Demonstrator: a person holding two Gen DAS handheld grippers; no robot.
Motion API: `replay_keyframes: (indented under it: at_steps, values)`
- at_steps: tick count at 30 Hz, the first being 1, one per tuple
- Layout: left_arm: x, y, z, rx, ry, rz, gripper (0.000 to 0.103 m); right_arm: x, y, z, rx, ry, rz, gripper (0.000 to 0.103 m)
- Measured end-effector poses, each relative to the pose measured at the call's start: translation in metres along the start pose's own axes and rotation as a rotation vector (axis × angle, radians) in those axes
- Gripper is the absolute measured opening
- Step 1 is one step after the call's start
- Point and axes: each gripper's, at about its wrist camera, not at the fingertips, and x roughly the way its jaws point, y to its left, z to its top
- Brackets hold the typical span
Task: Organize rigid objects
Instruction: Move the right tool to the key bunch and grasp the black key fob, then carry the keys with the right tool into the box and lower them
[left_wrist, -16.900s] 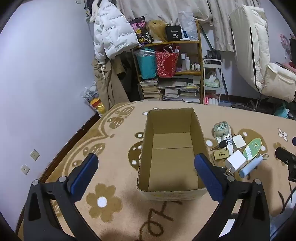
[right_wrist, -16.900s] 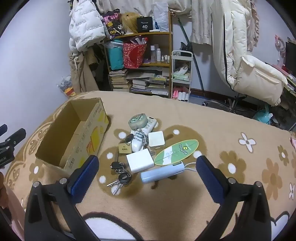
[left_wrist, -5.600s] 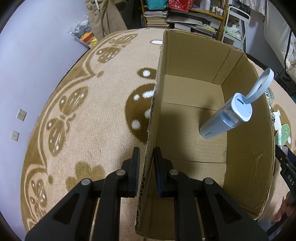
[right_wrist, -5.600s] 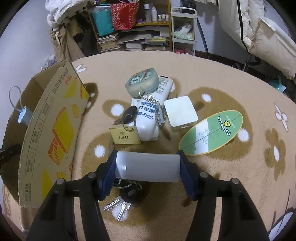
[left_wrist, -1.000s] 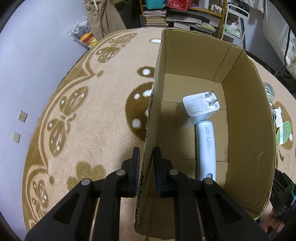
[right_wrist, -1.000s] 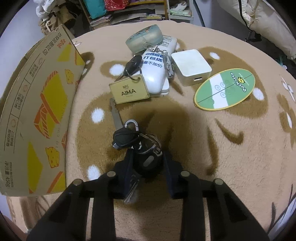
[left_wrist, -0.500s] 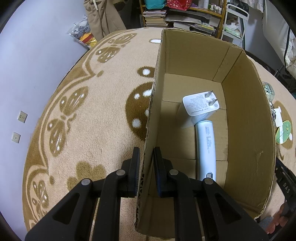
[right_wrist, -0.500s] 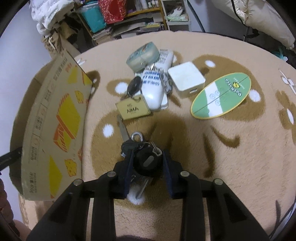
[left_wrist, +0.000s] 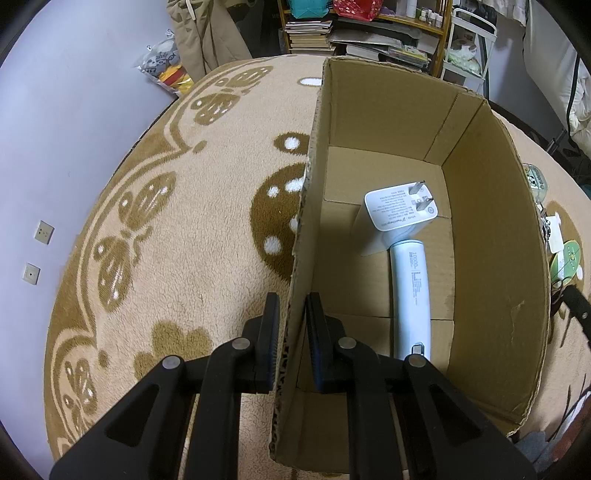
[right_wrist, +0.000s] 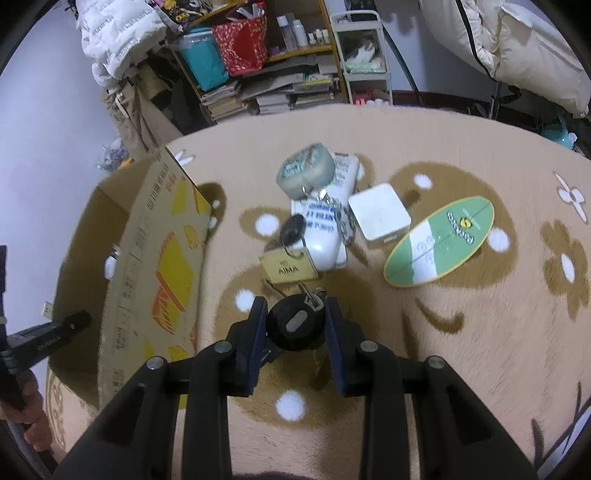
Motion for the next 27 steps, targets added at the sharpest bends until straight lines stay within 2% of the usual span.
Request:
replay_keyframes:
  at_steps: [10,20,27]
  values:
    - [0.0,0.0,0.0,-0.002,0.0,-0.003,0.014,-0.023,0.008,0.013,-0.018,-0.069,0.022,0.033]
    - [0.0,0.001,0.0,-0.002,-0.001,-0.005,0.014,-0.037,0.04,0.036,-0.097,-0.108,0.039,0.033]
    - [-0.001,0.0,0.0,-0.003,-0.001,-0.006,0.014,-0.056,0.064,0.06,-0.137,-0.165,0.073,0.033]
